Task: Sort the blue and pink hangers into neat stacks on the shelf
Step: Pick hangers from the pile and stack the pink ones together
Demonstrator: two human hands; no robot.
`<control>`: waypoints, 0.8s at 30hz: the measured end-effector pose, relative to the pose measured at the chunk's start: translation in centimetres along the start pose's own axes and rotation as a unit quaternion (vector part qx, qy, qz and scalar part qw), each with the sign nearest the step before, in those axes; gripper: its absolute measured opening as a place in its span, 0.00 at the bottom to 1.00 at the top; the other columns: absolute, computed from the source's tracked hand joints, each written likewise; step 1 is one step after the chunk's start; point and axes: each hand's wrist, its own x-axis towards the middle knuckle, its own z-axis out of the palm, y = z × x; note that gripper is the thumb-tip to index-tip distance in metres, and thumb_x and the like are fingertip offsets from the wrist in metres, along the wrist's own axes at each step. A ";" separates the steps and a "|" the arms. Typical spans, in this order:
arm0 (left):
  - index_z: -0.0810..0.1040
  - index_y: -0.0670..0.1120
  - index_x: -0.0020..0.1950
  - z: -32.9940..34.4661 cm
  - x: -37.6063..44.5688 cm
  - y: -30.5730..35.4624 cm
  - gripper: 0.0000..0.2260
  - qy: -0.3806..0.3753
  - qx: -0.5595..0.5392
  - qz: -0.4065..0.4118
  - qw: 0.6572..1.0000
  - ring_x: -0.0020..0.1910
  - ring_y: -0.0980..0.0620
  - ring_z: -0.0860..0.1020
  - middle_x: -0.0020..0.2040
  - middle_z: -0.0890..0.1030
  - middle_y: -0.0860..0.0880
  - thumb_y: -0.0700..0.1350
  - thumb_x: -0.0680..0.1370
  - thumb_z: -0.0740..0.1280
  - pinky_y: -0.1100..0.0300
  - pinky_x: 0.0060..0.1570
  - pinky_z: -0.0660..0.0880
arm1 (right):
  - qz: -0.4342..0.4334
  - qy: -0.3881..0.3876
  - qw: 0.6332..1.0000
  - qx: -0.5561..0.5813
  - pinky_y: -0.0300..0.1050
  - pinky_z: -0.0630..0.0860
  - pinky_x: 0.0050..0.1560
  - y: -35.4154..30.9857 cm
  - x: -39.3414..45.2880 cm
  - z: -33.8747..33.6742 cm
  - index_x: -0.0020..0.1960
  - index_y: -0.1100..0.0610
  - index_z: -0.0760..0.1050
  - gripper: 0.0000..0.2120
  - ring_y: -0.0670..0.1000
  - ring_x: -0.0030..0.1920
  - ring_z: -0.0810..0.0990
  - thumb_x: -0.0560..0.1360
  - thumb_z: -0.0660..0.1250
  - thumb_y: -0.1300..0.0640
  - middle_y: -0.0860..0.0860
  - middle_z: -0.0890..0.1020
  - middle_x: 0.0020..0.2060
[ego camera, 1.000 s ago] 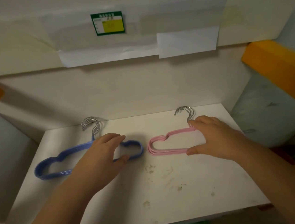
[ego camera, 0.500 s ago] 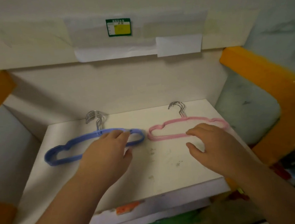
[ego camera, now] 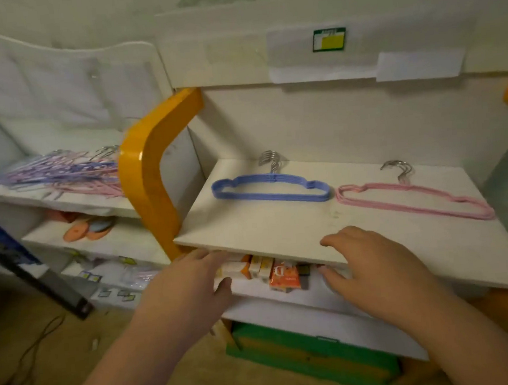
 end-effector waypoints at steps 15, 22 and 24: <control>0.72 0.57 0.66 -3.8 -12.3 -22.3 0.18 0.015 0.031 -0.181 0.983 0.57 0.56 0.76 0.60 0.75 0.59 0.60 0.78 0.58 0.58 0.50 0.75 | -0.188 -0.073 0.980 0.001 0.42 0.77 0.49 -25.4 8.0 5.7 0.59 0.41 0.73 0.16 0.42 0.50 0.75 0.75 0.59 0.37 0.39 0.76 0.51; 0.71 0.58 0.64 -5.5 -12.6 -35.6 0.17 0.026 0.033 -0.206 0.978 0.56 0.56 0.77 0.58 0.76 0.59 0.60 0.78 0.57 0.56 0.50 0.77 | -0.210 -0.055 0.976 -0.028 0.45 0.76 0.51 -37.0 14.2 9.3 0.64 0.42 0.70 0.18 0.44 0.56 0.75 0.77 0.57 0.38 0.41 0.76 0.54; 0.72 0.58 0.65 -5.6 -11.4 -38.0 0.17 0.023 0.029 -0.198 0.979 0.55 0.57 0.76 0.58 0.76 0.59 0.60 0.78 0.57 0.58 0.49 0.76 | -0.202 -0.060 0.977 -0.017 0.44 0.76 0.52 -38.8 15.8 9.9 0.65 0.41 0.69 0.18 0.43 0.56 0.75 0.77 0.57 0.38 0.40 0.76 0.54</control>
